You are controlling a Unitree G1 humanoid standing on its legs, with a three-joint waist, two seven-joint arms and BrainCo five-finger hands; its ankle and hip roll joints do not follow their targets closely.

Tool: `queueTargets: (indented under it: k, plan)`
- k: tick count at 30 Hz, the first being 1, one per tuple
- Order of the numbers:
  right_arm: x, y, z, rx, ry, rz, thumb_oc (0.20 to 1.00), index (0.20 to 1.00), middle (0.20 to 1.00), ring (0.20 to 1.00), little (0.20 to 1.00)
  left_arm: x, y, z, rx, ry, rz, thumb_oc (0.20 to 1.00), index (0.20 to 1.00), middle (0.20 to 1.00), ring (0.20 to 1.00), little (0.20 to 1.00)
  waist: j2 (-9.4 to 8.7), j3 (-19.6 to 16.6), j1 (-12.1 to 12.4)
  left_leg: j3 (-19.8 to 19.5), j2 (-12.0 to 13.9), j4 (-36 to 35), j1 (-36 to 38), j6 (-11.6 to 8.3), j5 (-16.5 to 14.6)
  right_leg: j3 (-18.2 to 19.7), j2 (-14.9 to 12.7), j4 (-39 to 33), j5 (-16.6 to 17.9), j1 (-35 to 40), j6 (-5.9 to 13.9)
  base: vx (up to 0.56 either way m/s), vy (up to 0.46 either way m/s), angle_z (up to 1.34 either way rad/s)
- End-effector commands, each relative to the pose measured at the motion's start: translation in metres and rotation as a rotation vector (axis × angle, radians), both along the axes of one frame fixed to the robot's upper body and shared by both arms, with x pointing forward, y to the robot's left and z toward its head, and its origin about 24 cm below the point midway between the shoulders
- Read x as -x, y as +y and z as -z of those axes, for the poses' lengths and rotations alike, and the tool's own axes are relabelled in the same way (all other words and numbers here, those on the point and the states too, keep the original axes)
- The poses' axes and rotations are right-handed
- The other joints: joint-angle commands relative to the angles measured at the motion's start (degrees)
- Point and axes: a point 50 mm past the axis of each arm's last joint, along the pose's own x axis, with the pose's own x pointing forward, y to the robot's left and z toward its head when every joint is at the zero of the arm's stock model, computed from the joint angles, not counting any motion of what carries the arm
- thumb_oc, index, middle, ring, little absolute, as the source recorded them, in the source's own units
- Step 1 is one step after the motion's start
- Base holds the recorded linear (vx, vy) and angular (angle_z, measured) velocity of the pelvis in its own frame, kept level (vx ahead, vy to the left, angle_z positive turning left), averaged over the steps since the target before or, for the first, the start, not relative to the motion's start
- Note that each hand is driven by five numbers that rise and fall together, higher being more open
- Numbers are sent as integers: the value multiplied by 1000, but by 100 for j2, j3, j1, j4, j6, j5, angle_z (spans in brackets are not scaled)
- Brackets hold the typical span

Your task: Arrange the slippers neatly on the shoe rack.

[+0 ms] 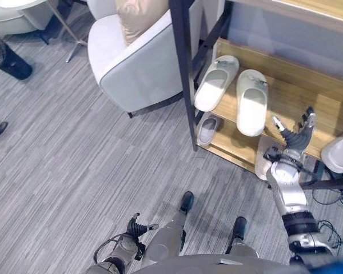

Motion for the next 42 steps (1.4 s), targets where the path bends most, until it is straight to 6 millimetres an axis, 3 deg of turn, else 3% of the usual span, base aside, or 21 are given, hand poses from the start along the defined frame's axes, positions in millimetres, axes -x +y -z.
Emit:
queueTargets:
  k: [1,4,10,19,32,39,42]
  plan:
    - [-9,-1,-35,89,-153,-99,1000,1000,1000,1000,1000,6,-14,5,19,37,11,1000,1000,1000,1000,1000,7,20,113,-195,-126,27,357,82,-876,27,-201,254,62,64,221,0,0,0]
    - [-2,7,-16,101,-65,-188,1000,1000,1000,1000,1000,5,-13,5,26,31,16,1000,1000,1000,1000,1000,-2,9,40,-154,-84,27,437,67,-883,35,-173,267,56,114,212,-6,-4,-4]
    - [-19,34,-24,155,-76,-364,1000,1000,1000,1000,1000,1,-18,4,51,26,51,1000,1000,1000,1000,1000,-83,18,108,-101,-53,27,424,53,-869,93,-139,220,90,90,193,-10,-7,-6]
    - [-19,62,-23,167,-72,-507,1000,1000,1000,1000,1000,-3,-15,3,46,24,53,1000,1000,1000,1000,1000,-155,16,146,-141,-56,27,416,39,-863,55,-129,246,81,116,189,3,-7,2]
    - [-19,79,-21,137,-75,-582,1000,1000,1000,1000,1000,-1,-15,4,42,30,49,1000,1000,1000,1000,1000,-141,-15,192,-151,-57,27,421,35,-869,45,-138,218,93,118,186,0,0,0]
    - [-30,94,-22,169,-64,-630,1000,1000,1000,1000,1000,0,-18,4,41,34,75,1000,1000,1000,1000,1000,-96,-75,307,-208,-84,27,419,27,-860,-32,-154,203,76,161,183,13,2,4]
    - [-31,91,-26,211,-73,-609,1000,1000,1000,1000,1000,1,-18,5,39,38,75,1000,1000,1000,1000,1000,-90,-86,321,-227,-94,27,422,27,-862,-58,-157,201,67,182,182,11,-1,5]
